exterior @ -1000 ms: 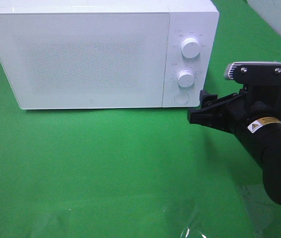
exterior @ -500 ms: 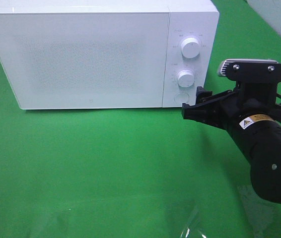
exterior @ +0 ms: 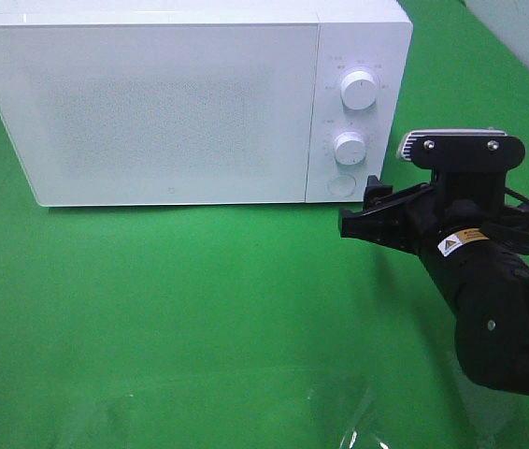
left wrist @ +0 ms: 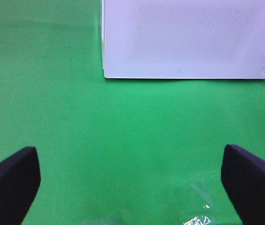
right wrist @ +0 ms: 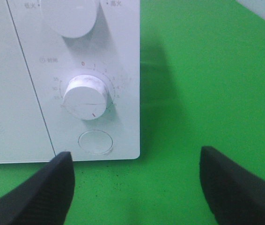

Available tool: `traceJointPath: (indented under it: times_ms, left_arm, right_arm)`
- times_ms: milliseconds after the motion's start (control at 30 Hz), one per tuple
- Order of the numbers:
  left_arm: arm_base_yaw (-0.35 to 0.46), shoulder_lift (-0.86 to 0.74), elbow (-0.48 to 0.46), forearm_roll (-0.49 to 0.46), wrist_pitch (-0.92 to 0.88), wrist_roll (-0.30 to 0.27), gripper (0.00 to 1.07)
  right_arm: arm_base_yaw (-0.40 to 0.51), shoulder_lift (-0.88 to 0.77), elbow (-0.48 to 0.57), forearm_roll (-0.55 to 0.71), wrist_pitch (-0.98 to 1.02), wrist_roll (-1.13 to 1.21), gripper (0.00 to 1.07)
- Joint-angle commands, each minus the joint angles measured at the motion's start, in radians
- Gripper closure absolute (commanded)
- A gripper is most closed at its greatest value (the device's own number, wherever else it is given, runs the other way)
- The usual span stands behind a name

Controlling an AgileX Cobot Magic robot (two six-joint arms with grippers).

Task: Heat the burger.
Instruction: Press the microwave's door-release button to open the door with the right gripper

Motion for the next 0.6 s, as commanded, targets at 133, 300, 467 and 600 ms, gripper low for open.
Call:
traceJointPath:
  times_ms: [133,300,467,600]
  left_arm:
    - [0.002,-0.015,0.004,-0.010,-0.006,-0.001,0.10]
    - [0.002,-0.015,0.004,-0.010,-0.006,-0.001,0.10]
    - [0.002,-0.015,0.004,-0.010,-0.006,-0.001,0.10]
    - [0.002,-0.015,0.004,-0.010,-0.006,-0.001,0.10]
  right_arm:
    - [0.002,-0.002,-0.008,-0.006,-0.018,0.098,0.40]
    - [0.002,-0.002,-0.008,-0.006,-0.018,0.358,0.61]
    - [0.002,-0.002,-0.008,-0.010,-0.016,0.678,0.85]
    - [0.002,-0.002,-0.008,-0.038,-0.016,0.913,0.96]
